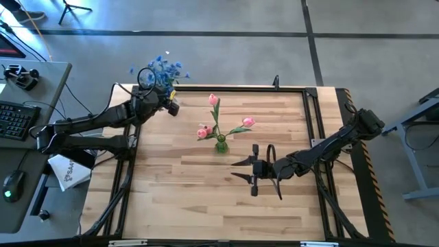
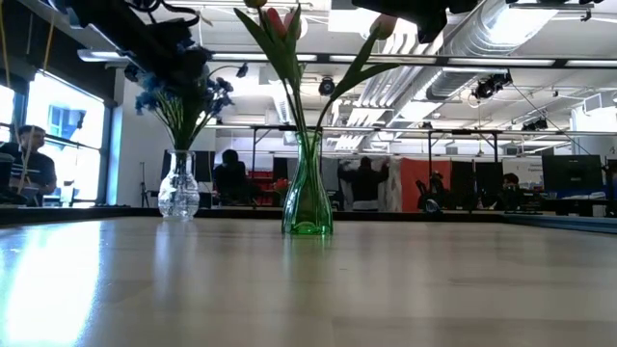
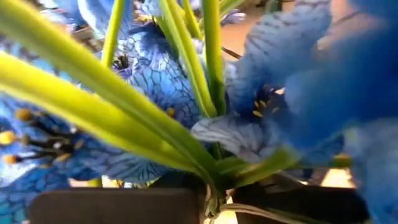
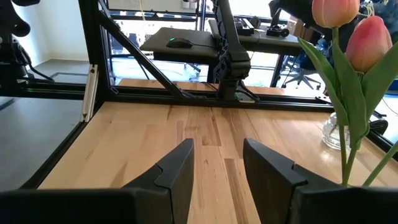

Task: Sort flowers into vase by color
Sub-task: Put the blue flowers into the transparent vase

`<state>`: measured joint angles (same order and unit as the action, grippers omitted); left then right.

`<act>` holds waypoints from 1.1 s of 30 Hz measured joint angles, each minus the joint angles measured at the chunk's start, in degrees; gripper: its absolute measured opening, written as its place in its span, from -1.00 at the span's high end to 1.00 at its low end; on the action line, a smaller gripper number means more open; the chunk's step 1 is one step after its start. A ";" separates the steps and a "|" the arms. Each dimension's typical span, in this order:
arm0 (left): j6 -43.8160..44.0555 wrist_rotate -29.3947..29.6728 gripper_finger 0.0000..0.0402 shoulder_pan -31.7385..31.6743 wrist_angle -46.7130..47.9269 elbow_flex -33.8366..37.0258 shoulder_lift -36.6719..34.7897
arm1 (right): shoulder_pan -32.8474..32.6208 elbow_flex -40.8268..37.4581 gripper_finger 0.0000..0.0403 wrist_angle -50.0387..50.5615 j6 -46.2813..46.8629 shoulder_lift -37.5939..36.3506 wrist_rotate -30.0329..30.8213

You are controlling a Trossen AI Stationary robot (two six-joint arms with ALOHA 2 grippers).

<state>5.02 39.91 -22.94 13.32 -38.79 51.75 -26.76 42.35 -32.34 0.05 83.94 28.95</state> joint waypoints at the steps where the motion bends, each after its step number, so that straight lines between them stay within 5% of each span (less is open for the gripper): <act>1: -0.40 -0.79 0.75 0.02 0.02 0.00 0.00 | 0.00 0.02 0.34 0.00 0.00 0.00 0.00; 11: 1.88 -7.66 0.24 0.05 13.40 -7.93 -0.02 | 0.00 0.00 0.34 -0.01 0.02 0.00 0.00; 19: 5.68 -15.35 0.15 0.09 17.39 -13.74 -0.11 | 0.00 0.00 0.34 0.12 0.02 0.00 0.00; 24: 6.23 -12.82 0.29 0.10 18.71 -13.87 -0.02 | 0.00 0.01 0.34 0.46 0.07 0.13 0.00; 33: 6.02 -9.11 0.95 0.07 17.97 -9.98 2.78 | 0.00 0.00 0.34 0.47 1.49 1.68 0.00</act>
<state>11.04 30.80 -22.87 31.29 -48.77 54.52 -26.76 42.35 -31.87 1.54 85.62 28.95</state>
